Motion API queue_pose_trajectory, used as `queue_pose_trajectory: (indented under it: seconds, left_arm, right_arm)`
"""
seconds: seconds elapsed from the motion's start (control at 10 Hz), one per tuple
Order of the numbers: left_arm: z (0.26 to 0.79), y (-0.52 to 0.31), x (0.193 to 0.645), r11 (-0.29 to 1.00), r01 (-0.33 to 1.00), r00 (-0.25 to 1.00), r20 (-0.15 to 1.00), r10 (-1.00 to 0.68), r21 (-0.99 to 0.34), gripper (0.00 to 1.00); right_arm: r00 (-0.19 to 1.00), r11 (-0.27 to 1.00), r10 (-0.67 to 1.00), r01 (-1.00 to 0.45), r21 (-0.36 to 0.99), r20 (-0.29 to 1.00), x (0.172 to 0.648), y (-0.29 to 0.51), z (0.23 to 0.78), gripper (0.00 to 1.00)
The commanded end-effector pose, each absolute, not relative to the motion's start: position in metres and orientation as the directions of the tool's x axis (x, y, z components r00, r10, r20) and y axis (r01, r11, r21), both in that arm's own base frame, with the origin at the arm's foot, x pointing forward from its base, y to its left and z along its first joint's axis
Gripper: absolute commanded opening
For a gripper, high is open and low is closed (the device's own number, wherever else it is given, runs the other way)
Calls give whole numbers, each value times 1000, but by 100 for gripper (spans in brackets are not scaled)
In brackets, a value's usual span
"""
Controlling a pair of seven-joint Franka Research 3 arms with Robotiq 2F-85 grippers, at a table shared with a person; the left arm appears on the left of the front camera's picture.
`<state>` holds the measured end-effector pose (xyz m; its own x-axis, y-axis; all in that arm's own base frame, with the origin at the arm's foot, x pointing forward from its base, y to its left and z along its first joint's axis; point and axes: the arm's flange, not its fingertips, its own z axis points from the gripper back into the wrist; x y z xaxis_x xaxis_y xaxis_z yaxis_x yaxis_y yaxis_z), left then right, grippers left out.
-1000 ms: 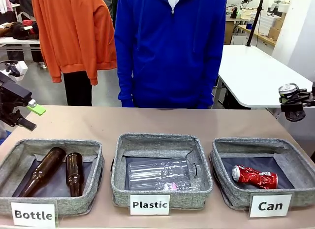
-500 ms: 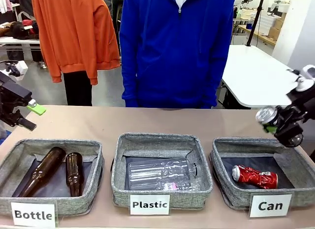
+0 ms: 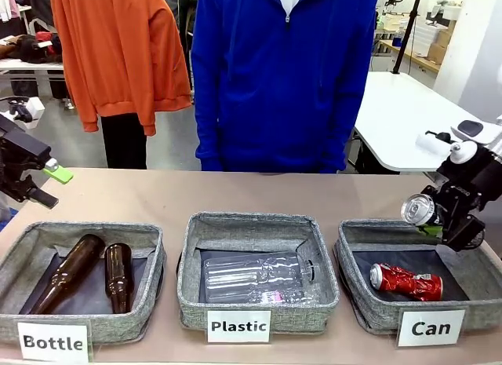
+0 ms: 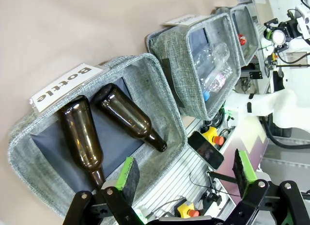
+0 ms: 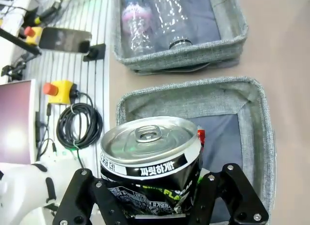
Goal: Sort the can waste into the basket.
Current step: Pick up the can waste from the table and place it in the right Fabric basket.
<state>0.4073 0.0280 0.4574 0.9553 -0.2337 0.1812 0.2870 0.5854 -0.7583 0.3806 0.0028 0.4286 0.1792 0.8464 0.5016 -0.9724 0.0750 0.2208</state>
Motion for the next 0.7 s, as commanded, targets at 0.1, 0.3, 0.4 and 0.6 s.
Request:
queue_pose_trajectory:
  seconds: [0.1, 0.3, 0.4, 0.6]
  left_arm:
    - [458, 27, 405, 592, 290, 954, 181, -237, -752, 100]
    - [458, 27, 405, 592, 290, 954, 181, -237, -752, 100]
    - [458, 27, 405, 592, 290, 954, 181, -237, -752, 100]
    - [458, 27, 405, 592, 290, 954, 181, -237, -752, 100]
  right_arm:
    - [185, 86, 841, -973, 213, 508, 385, -4, 429, 0]
    - [196, 101, 830, -974, 204, 523, 385, -7, 427, 46]
    - [193, 98, 833, -974, 204, 518, 384, -7, 426, 58]
    - [196, 101, 832, -973, 206, 519, 385, -7, 425, 100]
